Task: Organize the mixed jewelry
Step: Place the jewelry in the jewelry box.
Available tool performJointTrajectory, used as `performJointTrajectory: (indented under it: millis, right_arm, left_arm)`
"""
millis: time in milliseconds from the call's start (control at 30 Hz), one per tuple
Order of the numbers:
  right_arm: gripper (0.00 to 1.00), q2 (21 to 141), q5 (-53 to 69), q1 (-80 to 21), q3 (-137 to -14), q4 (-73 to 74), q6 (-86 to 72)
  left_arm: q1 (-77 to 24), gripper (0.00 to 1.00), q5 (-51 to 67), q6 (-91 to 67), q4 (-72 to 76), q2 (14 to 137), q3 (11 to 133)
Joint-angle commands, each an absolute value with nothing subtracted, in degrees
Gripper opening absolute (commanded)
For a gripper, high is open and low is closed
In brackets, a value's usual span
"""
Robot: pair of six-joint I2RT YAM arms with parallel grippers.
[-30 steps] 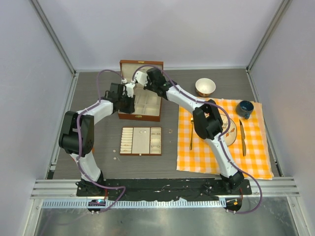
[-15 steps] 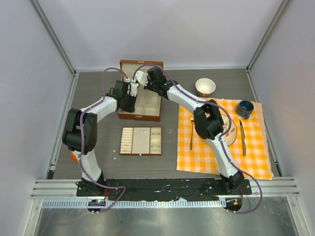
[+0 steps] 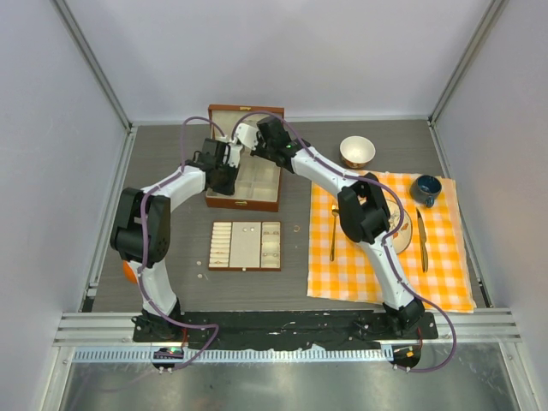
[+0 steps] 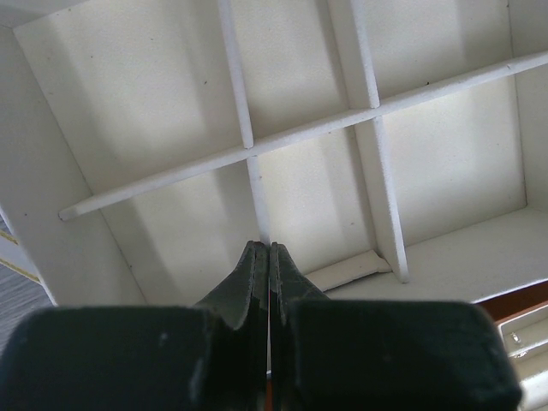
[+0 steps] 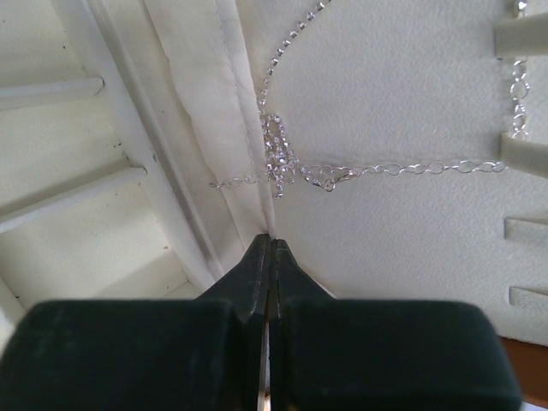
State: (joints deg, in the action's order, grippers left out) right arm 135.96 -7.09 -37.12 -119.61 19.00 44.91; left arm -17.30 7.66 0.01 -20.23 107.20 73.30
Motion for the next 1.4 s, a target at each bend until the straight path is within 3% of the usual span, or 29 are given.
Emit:
performJointTrajectory:
  millis: [0,1367]
  right_arm:
    - [0.01,134.8,4.7,-40.5,-117.8,24.6,41.5]
    - [0.01,138.5,10.9,-41.4,-117.1,26.5,36.7]
  left_arm:
    - [-17.9,0.0,6.6,0.3,-17.4,109.8,74.5]
    - [-17.3,0.0,6.4,-1.9,-17.0,109.2,73.8]
